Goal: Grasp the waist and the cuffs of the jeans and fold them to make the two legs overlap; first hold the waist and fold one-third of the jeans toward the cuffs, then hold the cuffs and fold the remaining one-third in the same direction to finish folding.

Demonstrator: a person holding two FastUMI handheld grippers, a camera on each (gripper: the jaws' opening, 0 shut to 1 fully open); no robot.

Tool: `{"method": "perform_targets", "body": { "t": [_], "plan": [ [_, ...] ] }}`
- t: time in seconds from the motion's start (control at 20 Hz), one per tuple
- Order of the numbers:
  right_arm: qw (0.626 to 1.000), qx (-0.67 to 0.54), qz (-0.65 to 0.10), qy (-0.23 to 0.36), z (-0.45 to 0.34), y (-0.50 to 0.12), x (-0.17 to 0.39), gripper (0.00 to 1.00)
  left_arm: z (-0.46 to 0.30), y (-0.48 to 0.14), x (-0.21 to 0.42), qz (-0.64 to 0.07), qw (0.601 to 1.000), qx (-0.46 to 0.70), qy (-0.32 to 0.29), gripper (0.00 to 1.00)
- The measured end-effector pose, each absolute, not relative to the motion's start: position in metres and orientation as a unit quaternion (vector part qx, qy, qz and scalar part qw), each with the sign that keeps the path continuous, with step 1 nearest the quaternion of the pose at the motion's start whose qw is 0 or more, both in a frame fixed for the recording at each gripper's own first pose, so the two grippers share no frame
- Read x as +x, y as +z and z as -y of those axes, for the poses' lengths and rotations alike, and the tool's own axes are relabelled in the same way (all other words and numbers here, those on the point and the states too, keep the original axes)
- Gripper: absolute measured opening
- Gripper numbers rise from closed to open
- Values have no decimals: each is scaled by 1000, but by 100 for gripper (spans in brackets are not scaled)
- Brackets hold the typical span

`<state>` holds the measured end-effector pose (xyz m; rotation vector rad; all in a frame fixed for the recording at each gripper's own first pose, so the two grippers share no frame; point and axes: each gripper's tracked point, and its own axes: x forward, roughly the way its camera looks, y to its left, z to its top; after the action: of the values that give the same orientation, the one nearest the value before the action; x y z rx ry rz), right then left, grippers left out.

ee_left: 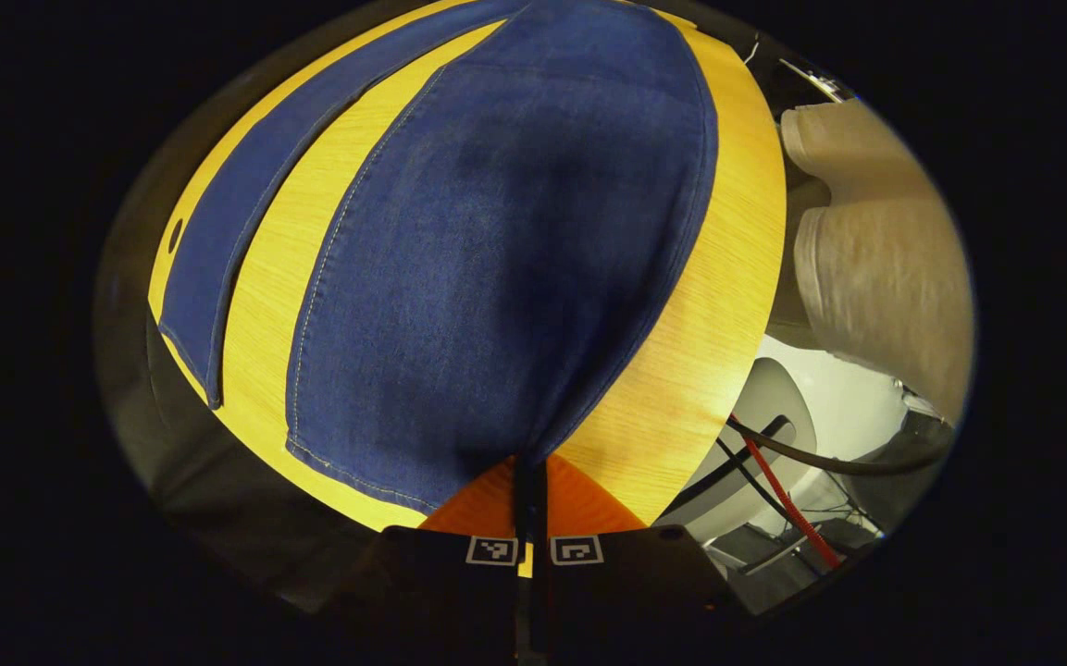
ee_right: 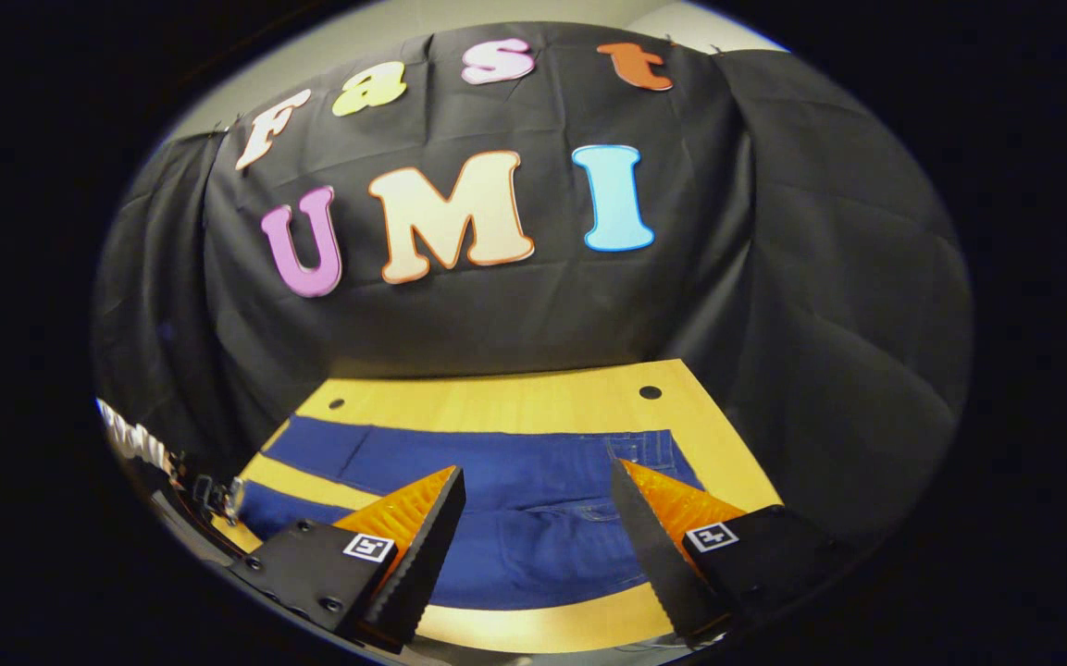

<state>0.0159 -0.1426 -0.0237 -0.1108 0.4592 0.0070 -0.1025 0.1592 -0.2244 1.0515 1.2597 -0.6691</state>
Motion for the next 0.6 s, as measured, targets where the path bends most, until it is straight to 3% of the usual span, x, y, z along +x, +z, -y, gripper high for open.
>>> {"method": "perform_targets", "body": {
  "t": [0.25,0.3,0.6],
  "plan": [
    [907,-234,-340,81,173,-94,17,95,-157,-225,-102,-584,630,440,-261,0],
    [891,-256,-359,105,170,-108,16,99,-157,-225,-102,-587,628,442,-257,0],
    [782,-345,-463,234,158,-210,5,100,-155,-224,-102,-605,636,423,-223,0]
  ]
}}
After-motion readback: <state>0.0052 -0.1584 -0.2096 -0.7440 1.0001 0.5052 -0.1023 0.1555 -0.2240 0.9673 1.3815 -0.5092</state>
